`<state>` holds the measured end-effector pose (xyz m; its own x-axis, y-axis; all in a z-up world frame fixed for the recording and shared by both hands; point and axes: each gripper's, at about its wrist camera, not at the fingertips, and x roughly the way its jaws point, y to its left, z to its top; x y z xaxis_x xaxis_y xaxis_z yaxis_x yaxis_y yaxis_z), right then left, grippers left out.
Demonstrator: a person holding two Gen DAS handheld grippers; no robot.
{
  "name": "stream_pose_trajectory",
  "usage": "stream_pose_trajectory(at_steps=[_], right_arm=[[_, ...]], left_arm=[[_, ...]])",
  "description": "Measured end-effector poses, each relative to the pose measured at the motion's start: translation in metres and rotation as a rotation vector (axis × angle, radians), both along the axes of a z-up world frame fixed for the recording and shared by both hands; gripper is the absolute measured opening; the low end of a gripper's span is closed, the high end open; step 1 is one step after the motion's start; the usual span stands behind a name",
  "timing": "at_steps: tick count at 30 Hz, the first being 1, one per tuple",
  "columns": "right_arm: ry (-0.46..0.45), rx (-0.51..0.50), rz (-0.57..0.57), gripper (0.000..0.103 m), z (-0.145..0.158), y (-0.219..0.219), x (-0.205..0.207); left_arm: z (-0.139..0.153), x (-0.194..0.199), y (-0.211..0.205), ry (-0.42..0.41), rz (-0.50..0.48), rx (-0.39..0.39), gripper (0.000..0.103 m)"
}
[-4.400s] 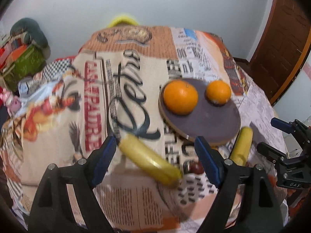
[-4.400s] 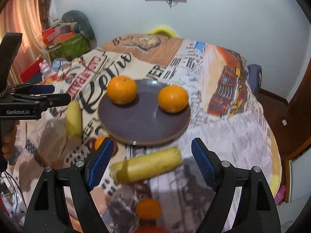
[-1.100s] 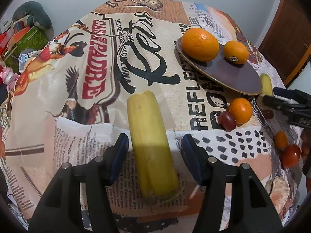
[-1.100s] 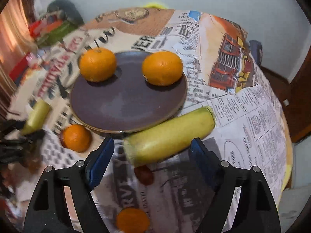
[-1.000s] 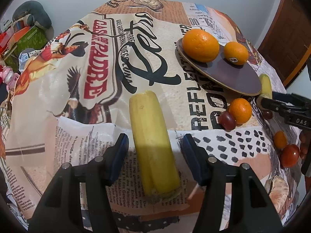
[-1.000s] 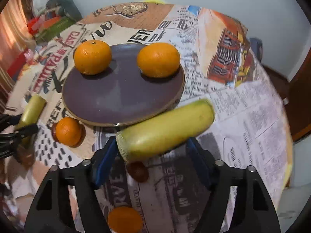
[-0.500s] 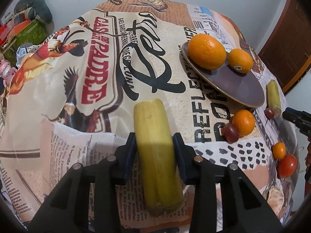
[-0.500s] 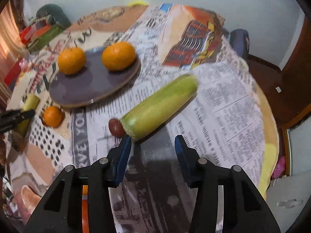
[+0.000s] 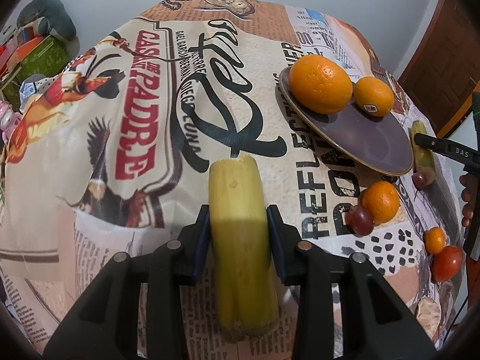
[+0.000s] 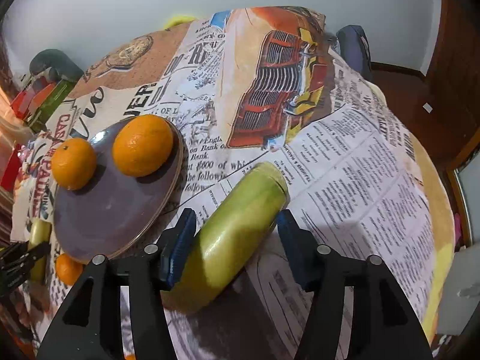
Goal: Organize fruits
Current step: 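Lift both corn cobs upright and carry them toward the plate, then lay both corn cobs on the plate between the oranges and open both tools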
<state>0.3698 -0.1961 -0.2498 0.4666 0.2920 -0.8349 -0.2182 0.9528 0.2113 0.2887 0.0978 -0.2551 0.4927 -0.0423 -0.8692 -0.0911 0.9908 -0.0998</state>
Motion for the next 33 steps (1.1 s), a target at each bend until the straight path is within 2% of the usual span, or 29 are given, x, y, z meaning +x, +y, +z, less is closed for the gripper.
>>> stream_pose_trajectory(at_steps=[3,7,12,17,23,33], right_arm=[[0.005,0.022,0.002,0.054,-0.003,-0.003,0.003],[-0.006,0.04,0.008,0.047,0.004,-0.007,-0.001],[-0.073,0.023,0.016,0.036,0.022,-0.01,-0.017],[-0.136,-0.006,0.042,0.035,0.042,-0.011,-0.037],[-0.205,0.023,0.042,0.034,0.069,-0.017,-0.057],[-0.283,0.048,0.093,0.034,0.098,0.0,-0.071]], left_arm=[[0.0,0.006,0.0,0.005,-0.007,0.0,0.036],[0.007,0.008,-0.003,0.004,-0.019,-0.008,0.035],[0.035,-0.005,-0.013,-0.065,-0.043,-0.001,0.035],[0.063,-0.017,-0.025,-0.123,-0.066,-0.004,0.035],[0.092,-0.024,-0.038,-0.176,-0.078,-0.016,0.035],[0.123,-0.019,-0.055,-0.245,-0.098,-0.024,0.035]])
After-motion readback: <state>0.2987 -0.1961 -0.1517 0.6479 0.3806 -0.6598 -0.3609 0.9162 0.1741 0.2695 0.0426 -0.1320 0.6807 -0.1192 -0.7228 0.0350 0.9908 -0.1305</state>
